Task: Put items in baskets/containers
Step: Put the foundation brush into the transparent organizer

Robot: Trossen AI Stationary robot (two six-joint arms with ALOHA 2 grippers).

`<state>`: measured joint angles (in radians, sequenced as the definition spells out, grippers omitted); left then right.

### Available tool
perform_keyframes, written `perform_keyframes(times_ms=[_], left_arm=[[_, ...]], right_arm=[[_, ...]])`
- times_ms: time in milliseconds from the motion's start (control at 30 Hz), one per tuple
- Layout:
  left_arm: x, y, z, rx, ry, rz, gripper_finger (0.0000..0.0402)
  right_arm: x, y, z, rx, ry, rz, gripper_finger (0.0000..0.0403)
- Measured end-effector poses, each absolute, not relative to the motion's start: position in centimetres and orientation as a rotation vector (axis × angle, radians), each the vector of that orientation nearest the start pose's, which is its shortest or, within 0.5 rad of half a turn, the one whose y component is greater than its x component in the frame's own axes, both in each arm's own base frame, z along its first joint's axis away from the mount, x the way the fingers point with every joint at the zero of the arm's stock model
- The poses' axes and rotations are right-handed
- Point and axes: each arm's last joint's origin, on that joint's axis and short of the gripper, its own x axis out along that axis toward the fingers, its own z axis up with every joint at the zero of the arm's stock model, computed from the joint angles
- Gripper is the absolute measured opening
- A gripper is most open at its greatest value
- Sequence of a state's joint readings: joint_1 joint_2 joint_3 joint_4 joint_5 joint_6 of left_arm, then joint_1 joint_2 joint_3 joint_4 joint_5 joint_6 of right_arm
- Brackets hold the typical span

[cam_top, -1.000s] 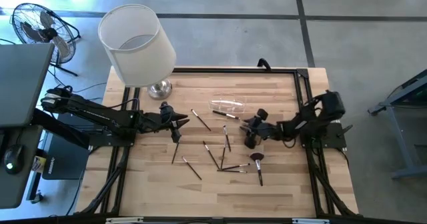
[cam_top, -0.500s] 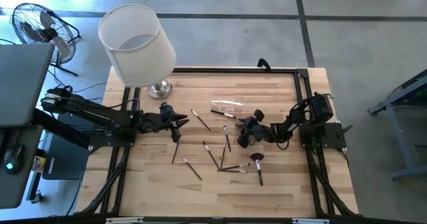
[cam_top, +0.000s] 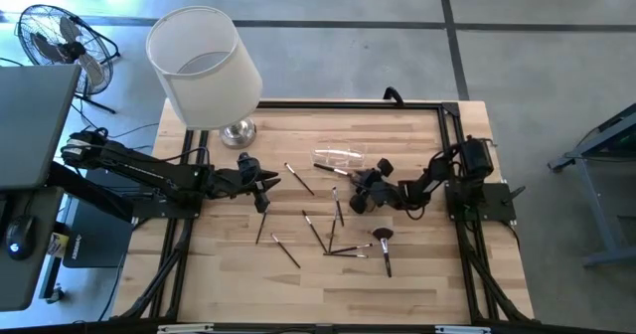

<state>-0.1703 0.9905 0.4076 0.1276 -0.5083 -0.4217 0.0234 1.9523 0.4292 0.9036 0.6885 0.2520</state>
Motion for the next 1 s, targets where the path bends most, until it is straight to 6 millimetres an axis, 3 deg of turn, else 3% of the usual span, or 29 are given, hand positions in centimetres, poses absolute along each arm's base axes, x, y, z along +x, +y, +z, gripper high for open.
perform_keyframes(times_ms=[167, 367, 533, 833, 1000], left_arm=[[19.6, -1.9, 19.9, -0.259, 0.354, 0.417, 0.0090], [19.6, -1.9, 19.9, -0.259, 0.354, 0.417, 0.0090], [19.6, -2.0, 19.9, -0.261, 0.351, 0.410, 0.0090], [20.6, -2.4, 22.4, -0.193, 0.331, 0.290, 0.0090], [22.1, -2.7, 24.3, -0.087, 0.411, 0.276, 0.0090]], right_arm=[[26.8, -1.6, 5.2, 0.025, 0.570, -0.679, 0.0115], [26.9, -1.3, 5.2, 0.105, 0.573, -0.605, 0.0014], [27.0, 0.0, 6.8, 0.117, 0.554, -0.522, 0.0012], [26.8, 2.9, 14.4, -0.018, 0.657, -0.342, 0.0002], [27.0, 3.9, 21.1, -0.069, 0.685, -0.310, 0.0001]])
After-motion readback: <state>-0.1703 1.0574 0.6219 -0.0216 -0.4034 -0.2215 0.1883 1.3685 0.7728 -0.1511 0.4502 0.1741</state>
